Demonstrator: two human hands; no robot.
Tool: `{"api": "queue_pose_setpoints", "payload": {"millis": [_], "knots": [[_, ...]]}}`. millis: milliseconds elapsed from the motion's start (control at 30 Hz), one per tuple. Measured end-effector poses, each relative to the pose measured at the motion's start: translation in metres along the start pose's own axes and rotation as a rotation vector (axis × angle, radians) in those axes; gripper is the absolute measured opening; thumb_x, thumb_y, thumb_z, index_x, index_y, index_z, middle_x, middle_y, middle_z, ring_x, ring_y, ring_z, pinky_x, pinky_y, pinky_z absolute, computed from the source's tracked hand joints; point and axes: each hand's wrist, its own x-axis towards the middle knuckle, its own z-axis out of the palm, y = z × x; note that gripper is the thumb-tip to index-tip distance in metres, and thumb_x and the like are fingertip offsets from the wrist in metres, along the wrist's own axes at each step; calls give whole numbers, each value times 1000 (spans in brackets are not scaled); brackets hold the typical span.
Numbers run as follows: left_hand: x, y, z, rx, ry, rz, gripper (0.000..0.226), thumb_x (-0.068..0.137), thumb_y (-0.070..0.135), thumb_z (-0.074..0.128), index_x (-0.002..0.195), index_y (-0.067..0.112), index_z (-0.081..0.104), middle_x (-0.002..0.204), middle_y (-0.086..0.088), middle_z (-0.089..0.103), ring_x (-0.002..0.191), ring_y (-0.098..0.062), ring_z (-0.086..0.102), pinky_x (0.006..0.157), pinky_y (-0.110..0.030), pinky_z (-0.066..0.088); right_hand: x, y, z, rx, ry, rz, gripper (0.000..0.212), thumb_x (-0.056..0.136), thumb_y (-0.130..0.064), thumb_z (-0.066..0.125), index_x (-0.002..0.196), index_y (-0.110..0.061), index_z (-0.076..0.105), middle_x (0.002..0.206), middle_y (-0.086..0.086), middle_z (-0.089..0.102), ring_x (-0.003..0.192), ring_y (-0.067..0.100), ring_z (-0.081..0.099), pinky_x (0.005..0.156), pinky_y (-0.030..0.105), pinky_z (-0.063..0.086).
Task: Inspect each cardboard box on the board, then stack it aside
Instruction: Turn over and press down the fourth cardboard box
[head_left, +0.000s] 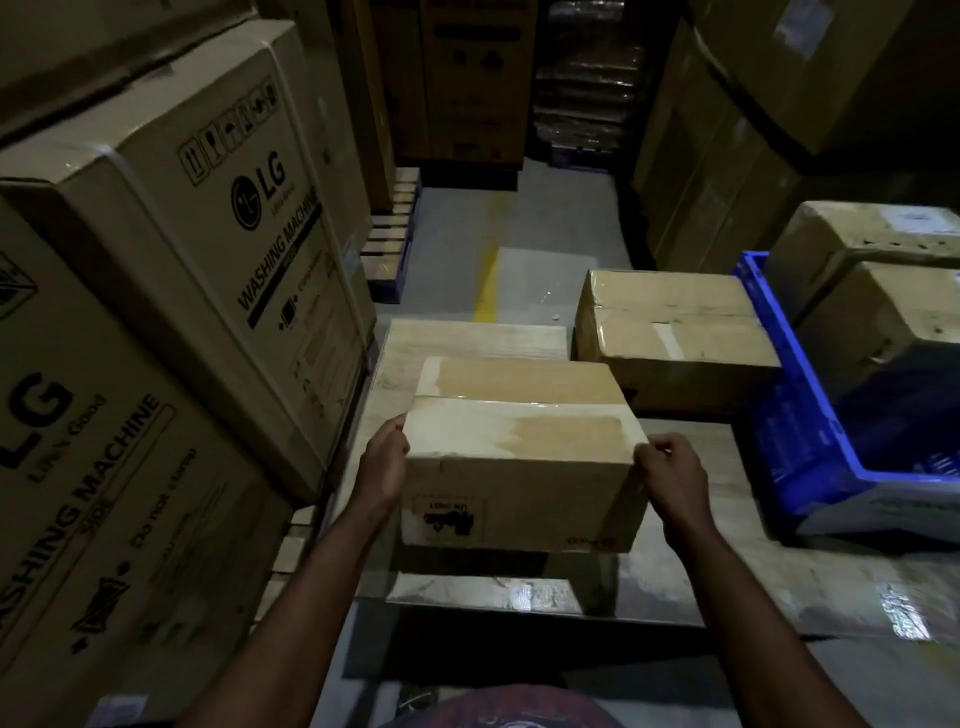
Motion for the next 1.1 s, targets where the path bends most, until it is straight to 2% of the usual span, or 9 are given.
{"api": "queue_pose_setpoints", "payload": {"millis": [167,333,500,633,700,767,900,967,1100], "knots": [[-13,-35,-5,-22,35,-108,56,69,28,41,121,22,60,122,-8,63,112,-31,57,97,-51,47,-14,24,0,11,-45,29,37,98,-21,58,134,-14,57,125,5,61,105,23,58,83,38,49],[-28,-72,-4,-56,30,-103,26,105,14,40,127,13,55,119,-5,63,108,-22,60,85,-33,49,-29,50,0,-36,-93,-26,49,101,-29,58,146,-10,50,144,13,55,128,29,54,105,43,47],[-41,-98,-1,41,-29,-17,29,103,12,50,131,18,43,124,4,59,115,-12,59,86,-17,46,-36,68,4,-125,-175,-68,44,98,-35,61,139,-20,57,129,7,67,109,21,65,90,39,55],[-45,-104,-3,208,-62,20,41,102,14,52,139,21,35,134,2,55,128,-23,54,96,-26,42,-34,74,9,-236,-212,-86,55,95,-35,66,143,-14,50,129,11,65,101,19,60,80,29,47],[-43,-98,4,385,-49,19,58,103,14,47,154,15,19,152,-5,40,140,-27,41,106,-29,37,-34,75,19,-340,-223,-153,66,94,-42,63,147,-11,39,142,16,53,120,28,54,95,38,47],[-41,-90,14,654,-47,117,71,103,15,41,159,15,-4,167,-4,2,153,-20,9,122,-31,14,-35,74,32,-540,-203,-292,76,95,-44,58,154,-8,25,162,20,24,148,35,25,119,49,30],[-27,-82,31,1145,-262,406,68,96,51,3,151,20,-22,158,2,-32,148,-14,-28,122,-35,-12,-41,58,64,-756,-331,-621,74,101,-46,39,159,-6,17,167,16,3,155,28,1,125,37,4],[-19,-84,37,1220,-318,448,76,88,57,-6,153,18,-15,161,1,-25,149,-14,-23,121,-36,-10,-43,58,78,-807,-381,-709,70,101,-46,27,159,-8,20,167,13,8,155,26,4,126,42,9],[-14,-86,38,1316,-301,575,65,102,45,21,154,8,32,162,-9,26,151,-22,20,118,-40,11,-44,61,87,-866,-359,-754,64,102,-41,27,158,-9,28,166,12,19,155,26,11,124,43,11]]}}
